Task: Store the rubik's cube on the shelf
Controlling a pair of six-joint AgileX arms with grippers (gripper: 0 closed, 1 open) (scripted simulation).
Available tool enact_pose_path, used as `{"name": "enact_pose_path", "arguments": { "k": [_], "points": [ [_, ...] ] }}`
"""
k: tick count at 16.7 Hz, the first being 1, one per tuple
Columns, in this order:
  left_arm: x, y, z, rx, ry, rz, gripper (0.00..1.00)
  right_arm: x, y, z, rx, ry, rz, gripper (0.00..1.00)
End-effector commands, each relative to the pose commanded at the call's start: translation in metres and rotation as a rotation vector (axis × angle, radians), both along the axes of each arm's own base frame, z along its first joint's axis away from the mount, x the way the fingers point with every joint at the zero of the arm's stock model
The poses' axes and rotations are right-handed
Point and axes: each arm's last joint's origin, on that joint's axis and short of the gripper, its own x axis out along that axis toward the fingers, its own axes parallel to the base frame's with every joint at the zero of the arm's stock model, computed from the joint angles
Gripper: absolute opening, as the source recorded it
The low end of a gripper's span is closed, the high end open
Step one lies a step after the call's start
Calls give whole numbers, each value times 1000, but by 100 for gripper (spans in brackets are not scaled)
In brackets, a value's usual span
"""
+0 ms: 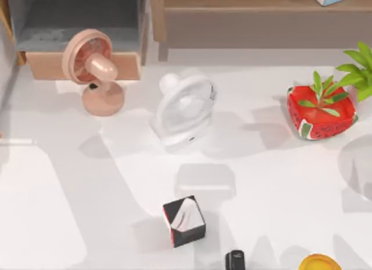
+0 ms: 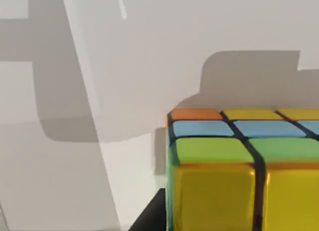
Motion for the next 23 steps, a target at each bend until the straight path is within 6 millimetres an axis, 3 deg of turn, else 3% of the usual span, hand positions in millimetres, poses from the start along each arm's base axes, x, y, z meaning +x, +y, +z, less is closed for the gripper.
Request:
{"name": "enact_pose_path", "arguments": {
  "k": [4, 8, 15, 21, 23],
  "points": [
    [-12, -4, 25, 16, 26, 78, 0, 0, 0, 0, 0, 0, 0, 100],
    [-10, -10, 45, 14, -8, 89, 0, 0, 0, 0, 0, 0, 0, 100],
    [5, 0, 24, -16, -18, -21, 0, 0, 0, 0, 0, 0, 0, 100],
    [7, -1, 23, -13, -23, -35, 0, 0, 0, 0, 0, 0, 0, 100],
    [1, 1, 31, -6, -14, -28, 0, 0, 0, 0, 0, 0, 0, 100]
  ]
}}
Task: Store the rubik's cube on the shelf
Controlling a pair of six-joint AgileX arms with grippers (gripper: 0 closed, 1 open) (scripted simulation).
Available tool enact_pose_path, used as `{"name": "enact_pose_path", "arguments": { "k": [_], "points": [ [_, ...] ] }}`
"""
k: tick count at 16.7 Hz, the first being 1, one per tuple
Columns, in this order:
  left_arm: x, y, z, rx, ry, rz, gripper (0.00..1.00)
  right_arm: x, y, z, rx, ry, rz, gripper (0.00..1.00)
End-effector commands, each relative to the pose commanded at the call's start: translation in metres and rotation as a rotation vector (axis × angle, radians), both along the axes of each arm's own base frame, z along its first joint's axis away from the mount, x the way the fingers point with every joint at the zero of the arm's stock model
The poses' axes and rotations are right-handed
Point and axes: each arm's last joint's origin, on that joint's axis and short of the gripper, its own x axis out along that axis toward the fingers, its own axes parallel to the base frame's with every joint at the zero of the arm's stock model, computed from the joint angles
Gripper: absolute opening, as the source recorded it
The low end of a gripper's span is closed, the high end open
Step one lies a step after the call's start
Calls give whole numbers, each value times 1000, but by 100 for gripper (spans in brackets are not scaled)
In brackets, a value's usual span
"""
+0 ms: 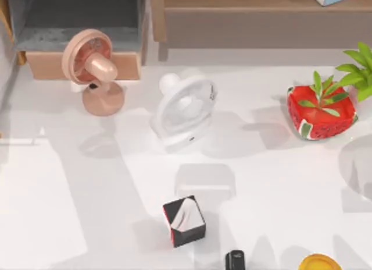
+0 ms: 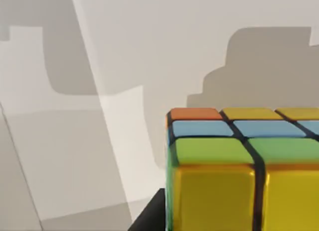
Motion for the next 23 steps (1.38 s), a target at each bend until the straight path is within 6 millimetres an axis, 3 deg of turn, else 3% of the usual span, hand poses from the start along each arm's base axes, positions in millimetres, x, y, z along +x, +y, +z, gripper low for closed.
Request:
{"name": "enact_pose_path", "arguments": {
  "k": [2, 5, 8, 11, 15, 18, 21, 23],
  "points": [
    [-9, -8, 22, 20, 0, -12, 0, 0, 0, 0, 0, 0, 0, 100],
    [-23, -57, 74, 68, -58, -108, 0, 0, 0, 0, 0, 0, 0, 100],
    [-36, -143, 110, 106, -148, -295, 0, 0, 0, 0, 0, 0, 0, 100],
    [-53, -246, 123, 125, -285, -526, 0, 0, 0, 0, 0, 0, 0, 100],
    [-86, -381, 118, 111, -560, -780, 0, 0, 0, 0, 0, 0, 0, 100],
    [-110, -470, 100, 61, -822, -854, 0, 0, 0, 0, 0, 0, 0, 100],
    [-138, -542, 75, -30, -1081, -812, 0, 0, 0, 0, 0, 0, 0, 100],
    [-155, -575, 56, -105, -1226, -727, 0, 0, 0, 0, 0, 0, 0, 100]
  ]
}}
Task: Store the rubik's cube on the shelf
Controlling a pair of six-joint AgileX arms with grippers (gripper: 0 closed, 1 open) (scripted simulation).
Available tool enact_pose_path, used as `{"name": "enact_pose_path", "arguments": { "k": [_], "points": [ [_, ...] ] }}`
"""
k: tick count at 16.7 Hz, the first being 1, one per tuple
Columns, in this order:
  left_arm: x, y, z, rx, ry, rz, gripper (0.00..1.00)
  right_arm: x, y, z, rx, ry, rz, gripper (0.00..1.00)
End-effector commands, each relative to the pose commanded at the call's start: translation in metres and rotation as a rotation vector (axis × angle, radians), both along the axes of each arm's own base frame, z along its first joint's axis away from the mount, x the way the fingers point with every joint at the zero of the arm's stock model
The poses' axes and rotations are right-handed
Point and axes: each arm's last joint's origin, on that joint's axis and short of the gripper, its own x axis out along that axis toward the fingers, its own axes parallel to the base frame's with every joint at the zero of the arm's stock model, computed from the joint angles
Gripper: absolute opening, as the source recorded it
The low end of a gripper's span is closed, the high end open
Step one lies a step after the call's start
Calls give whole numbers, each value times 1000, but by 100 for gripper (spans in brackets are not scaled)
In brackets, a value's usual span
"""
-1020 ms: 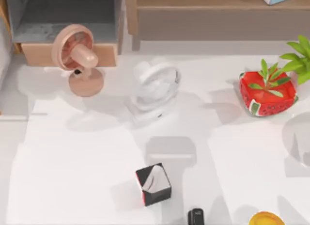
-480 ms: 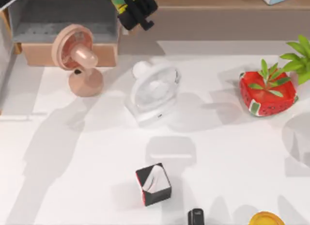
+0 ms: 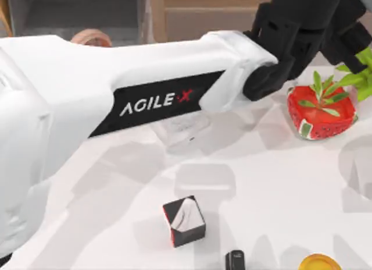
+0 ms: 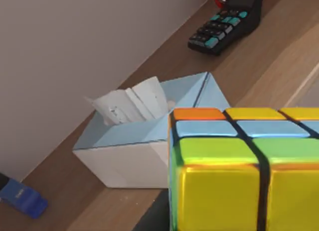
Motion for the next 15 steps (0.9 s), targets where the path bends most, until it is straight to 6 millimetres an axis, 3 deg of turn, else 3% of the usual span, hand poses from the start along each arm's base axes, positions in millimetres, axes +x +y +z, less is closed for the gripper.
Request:
{"name": "enact_pose_path", "arguments": {
  "k": [2, 5, 11, 15],
  "points": [
    [-11, -17, -21, -145, -64, 49, 0, 0, 0, 0, 0, 0, 0, 100],
    [-13, -17, -51, -347, -122, 168, 0, 0, 0, 0, 0, 0, 0, 100],
    [25, 35, -100, -612, -188, 493, 0, 0, 0, 0, 0, 0, 0, 100],
    [35, 50, -108, -648, -201, 564, 0, 0, 0, 0, 0, 0, 0, 100]
  ]
}}
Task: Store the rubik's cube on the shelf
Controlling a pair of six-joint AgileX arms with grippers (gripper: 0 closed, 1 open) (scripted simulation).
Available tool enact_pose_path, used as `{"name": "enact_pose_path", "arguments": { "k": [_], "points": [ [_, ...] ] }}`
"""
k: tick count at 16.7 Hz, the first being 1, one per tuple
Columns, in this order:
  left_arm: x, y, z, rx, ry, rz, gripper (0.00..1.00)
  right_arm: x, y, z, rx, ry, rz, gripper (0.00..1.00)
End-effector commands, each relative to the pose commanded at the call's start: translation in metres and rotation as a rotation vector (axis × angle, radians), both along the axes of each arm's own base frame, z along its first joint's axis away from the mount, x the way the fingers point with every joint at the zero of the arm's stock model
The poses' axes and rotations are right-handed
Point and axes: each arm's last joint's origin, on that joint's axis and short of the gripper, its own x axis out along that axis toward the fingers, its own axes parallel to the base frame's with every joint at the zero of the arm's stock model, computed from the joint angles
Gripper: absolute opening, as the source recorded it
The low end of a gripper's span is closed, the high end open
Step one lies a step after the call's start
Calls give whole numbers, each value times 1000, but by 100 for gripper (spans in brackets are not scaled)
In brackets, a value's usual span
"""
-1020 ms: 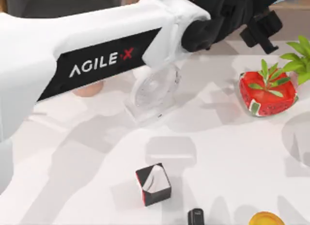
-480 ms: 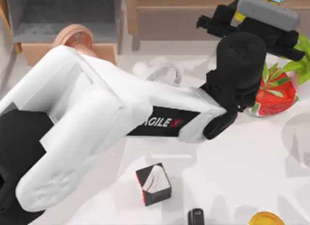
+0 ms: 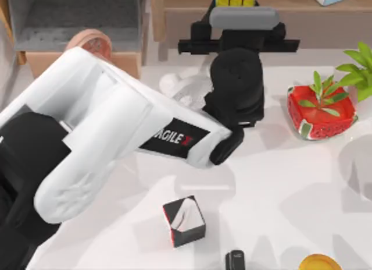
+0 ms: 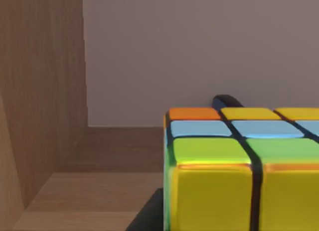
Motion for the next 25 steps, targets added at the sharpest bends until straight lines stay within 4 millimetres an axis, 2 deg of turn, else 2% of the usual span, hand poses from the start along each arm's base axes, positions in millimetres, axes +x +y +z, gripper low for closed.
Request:
{"name": "enact_pose_path", "arguments": {
  "k": [7, 9, 12, 17, 19, 23, 25],
  "points": [
    [4, -5, 2, -3, -1, -7, 0, 0, 0, 0, 0, 0, 0, 100],
    [15, -10, 8, -21, -10, -7, 0, 0, 0, 0, 0, 0, 0, 100],
    [43, -14, 17, -39, -22, -6, 0, 0, 0, 0, 0, 0, 0, 100],
    [90, -5, 17, -9, -8, -3, 0, 0, 0, 0, 0, 0, 0, 100],
    [99, -1, 12, 0, 0, 0, 0, 0, 0, 0, 0, 0, 0, 100],
    [99, -1, 12, 0, 0, 0, 0, 0, 0, 0, 0, 0, 0, 100],
    [99, -1, 12, 0, 0, 0, 15, 0, 0, 0, 0, 0, 0, 100]
  ]
}}
